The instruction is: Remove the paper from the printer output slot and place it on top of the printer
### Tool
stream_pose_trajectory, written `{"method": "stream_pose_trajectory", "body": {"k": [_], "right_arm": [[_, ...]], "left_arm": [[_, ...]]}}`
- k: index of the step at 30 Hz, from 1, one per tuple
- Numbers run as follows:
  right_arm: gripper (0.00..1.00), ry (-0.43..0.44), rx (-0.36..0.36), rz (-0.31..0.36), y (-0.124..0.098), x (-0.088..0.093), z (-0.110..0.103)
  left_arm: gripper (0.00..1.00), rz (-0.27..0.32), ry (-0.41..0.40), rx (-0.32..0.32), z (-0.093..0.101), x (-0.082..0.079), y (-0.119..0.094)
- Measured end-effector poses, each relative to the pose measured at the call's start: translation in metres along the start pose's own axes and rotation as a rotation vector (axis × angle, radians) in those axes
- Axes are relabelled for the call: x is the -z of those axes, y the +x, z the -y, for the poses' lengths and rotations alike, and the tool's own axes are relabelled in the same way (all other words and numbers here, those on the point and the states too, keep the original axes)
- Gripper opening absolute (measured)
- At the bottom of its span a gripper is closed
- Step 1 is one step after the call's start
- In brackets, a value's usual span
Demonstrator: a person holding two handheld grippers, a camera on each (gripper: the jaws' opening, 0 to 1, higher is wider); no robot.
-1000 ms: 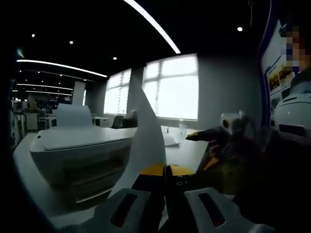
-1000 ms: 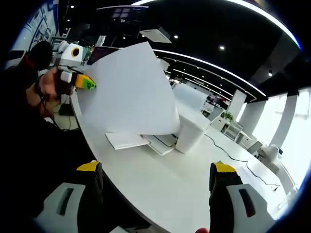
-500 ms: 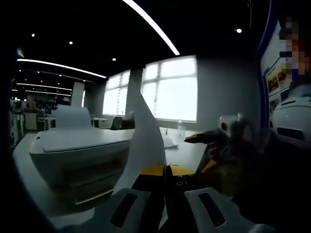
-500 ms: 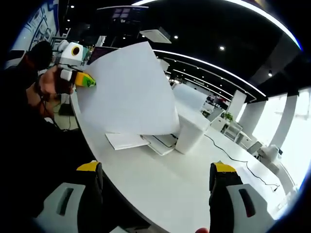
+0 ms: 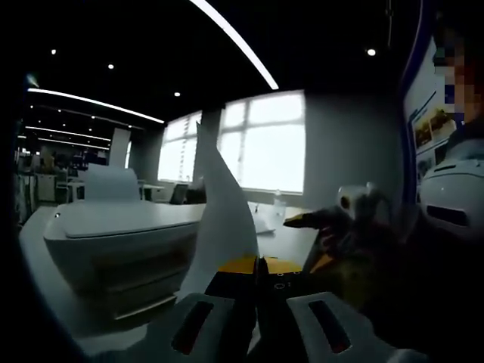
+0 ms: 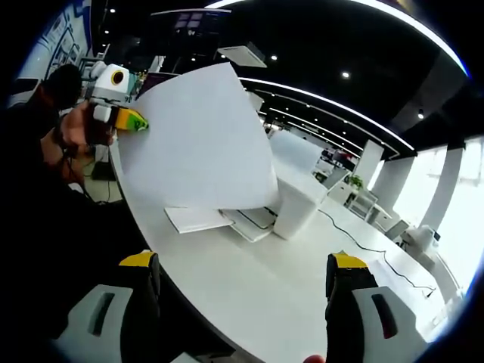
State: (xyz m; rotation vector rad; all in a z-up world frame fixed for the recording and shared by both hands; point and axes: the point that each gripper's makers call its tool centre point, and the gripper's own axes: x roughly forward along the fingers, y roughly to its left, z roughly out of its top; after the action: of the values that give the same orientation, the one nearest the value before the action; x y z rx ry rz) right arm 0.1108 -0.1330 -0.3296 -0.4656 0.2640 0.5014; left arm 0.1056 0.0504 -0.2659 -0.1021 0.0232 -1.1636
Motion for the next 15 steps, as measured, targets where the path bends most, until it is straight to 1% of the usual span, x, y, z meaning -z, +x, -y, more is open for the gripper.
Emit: {"method": "stream_pose_trajectory", "body": {"k": [15], "right_arm": [[0.86,0.001,-0.001,-0.001,0.0001,0.0006,-0.0005]], "left_arm": [[0.06,0.016,-0.009,0.017,0.0052,-0.0053,0.0002]]}}
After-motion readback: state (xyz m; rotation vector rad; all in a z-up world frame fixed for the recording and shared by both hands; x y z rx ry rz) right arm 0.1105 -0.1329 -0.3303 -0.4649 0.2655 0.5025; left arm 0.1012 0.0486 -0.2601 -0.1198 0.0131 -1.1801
